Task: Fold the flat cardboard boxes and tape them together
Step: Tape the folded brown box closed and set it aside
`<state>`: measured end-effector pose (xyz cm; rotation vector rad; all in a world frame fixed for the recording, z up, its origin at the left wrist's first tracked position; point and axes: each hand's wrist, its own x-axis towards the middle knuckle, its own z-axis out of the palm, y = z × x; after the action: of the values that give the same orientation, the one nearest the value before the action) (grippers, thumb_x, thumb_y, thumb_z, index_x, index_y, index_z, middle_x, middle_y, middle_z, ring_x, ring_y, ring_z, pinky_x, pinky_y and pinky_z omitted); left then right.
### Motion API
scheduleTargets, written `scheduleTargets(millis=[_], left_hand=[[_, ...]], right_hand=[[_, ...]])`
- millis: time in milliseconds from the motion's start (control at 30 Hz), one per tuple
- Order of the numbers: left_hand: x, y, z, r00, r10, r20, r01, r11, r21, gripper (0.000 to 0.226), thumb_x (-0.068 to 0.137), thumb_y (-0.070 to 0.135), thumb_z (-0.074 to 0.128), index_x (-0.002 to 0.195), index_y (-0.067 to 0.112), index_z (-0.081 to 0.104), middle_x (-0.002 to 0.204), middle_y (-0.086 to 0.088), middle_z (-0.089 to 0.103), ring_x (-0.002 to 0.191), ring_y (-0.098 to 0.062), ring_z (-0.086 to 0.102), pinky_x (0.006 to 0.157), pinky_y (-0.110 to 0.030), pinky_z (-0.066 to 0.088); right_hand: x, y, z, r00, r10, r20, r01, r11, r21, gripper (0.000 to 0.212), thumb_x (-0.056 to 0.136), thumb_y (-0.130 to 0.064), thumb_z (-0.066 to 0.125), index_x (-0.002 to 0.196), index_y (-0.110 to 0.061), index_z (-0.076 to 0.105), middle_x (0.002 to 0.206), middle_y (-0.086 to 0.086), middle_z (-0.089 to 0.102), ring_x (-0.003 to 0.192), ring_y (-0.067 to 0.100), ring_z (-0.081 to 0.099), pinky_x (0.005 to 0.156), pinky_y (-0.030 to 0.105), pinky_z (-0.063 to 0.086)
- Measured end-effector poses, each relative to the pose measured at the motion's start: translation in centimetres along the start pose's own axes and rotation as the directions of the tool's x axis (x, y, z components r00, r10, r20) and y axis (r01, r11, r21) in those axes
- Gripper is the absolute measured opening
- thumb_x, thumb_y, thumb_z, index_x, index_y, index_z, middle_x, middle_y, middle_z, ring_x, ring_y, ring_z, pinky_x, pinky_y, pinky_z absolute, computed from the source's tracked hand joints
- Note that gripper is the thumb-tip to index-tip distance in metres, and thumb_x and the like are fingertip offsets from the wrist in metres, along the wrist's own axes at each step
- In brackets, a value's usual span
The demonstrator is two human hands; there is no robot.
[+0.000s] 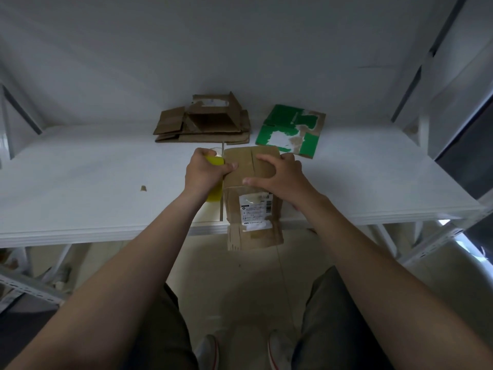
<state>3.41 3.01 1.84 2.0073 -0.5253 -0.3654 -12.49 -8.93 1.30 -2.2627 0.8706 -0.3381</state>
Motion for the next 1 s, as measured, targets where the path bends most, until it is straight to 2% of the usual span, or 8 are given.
scheduleTargets(millis=[167, 233, 333, 500, 700, 833, 1000], left_hand=[[0.2, -0.5, 0.3, 1.000, -0.010, 0.003, 0.010, 0.999, -0.046, 0.065, 0.070, 0.043, 0.090, 0.120, 0.024, 0.053, 0.118, 0.000, 0.057, 0.109, -0.024, 0.058, 0.091, -0.042, 0.054], [0.3, -0.6, 0.4, 1.000, 0.004, -0.006, -0.004, 0.999, -0.040, 0.065, 0.070, 0.043, 0.090, 0.119, 0.025, 0.053, 0.117, 0.002, 0.056, 0.109, -0.024, 0.057, 0.092, -0.042, 0.054], [0.3, -0.6, 0.5, 1.000, 0.017, -0.012, -0.017, 1.000, -0.017, 0.065, 0.072, 0.044, 0.089, 0.122, 0.025, 0.052, 0.116, 0.004, 0.053, 0.108, -0.021, 0.054, 0.090, -0.040, 0.052], [0.6, -0.4, 0.6, 0.999, 0.043, -0.009, -0.043, 0.999, 0.005, 0.066, 0.074, 0.042, 0.088, 0.125, 0.024, 0.051, 0.116, 0.004, 0.052, 0.107, -0.021, 0.053, 0.089, -0.039, 0.051], [0.5, 0.2, 0.1, 0.994, 0.107, -0.012, -0.106, 0.994, 0.019, 0.069, 0.074, 0.041, 0.088, 0.129, 0.021, 0.053, 0.116, 0.003, 0.053, 0.105, -0.019, 0.052, 0.087, -0.037, 0.048], [0.2, 0.4, -1.6, 0.986, 0.151, -0.071, -0.153, 0.988, -0.026, 0.072, 0.074, 0.045, 0.087, 0.131, 0.023, 0.049, 0.116, 0.004, 0.057, 0.105, -0.022, 0.062, 0.085, -0.038, 0.051], [-1.3, 2.3, -4.5, 0.969, 0.229, -0.092, -0.240, 0.961, -0.138, 0.043, 0.086, 0.043, 0.075, 0.119, 0.034, 0.049, 0.114, 0.004, 0.058, 0.093, -0.026, 0.069, 0.084, -0.044, 0.059]], right_hand=[[-0.4, 0.9, 0.4, 0.995, -0.081, -0.052, 0.077, 0.994, -0.078, 0.095, 0.072, -0.073, 0.072, 0.153, -0.037, 0.039, 0.145, 0.008, 0.034, 0.134, 0.028, 0.030, 0.106, 0.042, 0.035], [-0.5, 1.0, 0.5, 0.993, -0.098, -0.060, 0.091, 0.991, -0.101, 0.098, 0.071, -0.073, 0.074, 0.154, -0.035, 0.038, 0.147, 0.008, 0.035, 0.135, 0.028, 0.030, 0.109, 0.043, 0.035], [-0.9, 1.6, 0.7, 0.990, -0.136, -0.037, 0.123, 0.963, -0.239, 0.106, 0.069, -0.072, 0.076, 0.157, -0.037, 0.029, 0.153, 0.009, 0.031, 0.138, 0.031, 0.029, 0.112, 0.046, 0.034], [-0.8, 1.8, 1.1, 0.986, -0.162, -0.034, 0.142, 0.931, -0.336, 0.110, 0.071, -0.067, 0.079, 0.159, -0.034, 0.021, 0.154, 0.010, 0.029, 0.136, 0.033, 0.030, 0.110, 0.046, 0.036], [-0.6, 1.3, 1.6, 0.989, -0.134, -0.058, 0.105, 0.930, -0.354, 0.113, 0.071, -0.057, 0.084, 0.160, -0.029, 0.020, 0.145, 0.015, 0.035, 0.130, 0.034, 0.035, 0.107, 0.044, 0.038], [-0.2, 0.5, 2.0, 0.988, -0.105, -0.118, 0.059, 0.938, -0.341, 0.113, 0.070, -0.055, 0.086, 0.159, -0.027, 0.023, 0.138, 0.016, 0.039, 0.125, 0.032, 0.041, 0.104, 0.042, 0.042], [0.0, -0.5, 2.4, 0.989, -0.075, -0.126, 0.028, 0.941, -0.338, 0.113, 0.070, -0.053, 0.087, 0.158, -0.025, 0.022, 0.140, 0.018, 0.036, 0.126, 0.035, 0.043, 0.102, 0.045, 0.044]])
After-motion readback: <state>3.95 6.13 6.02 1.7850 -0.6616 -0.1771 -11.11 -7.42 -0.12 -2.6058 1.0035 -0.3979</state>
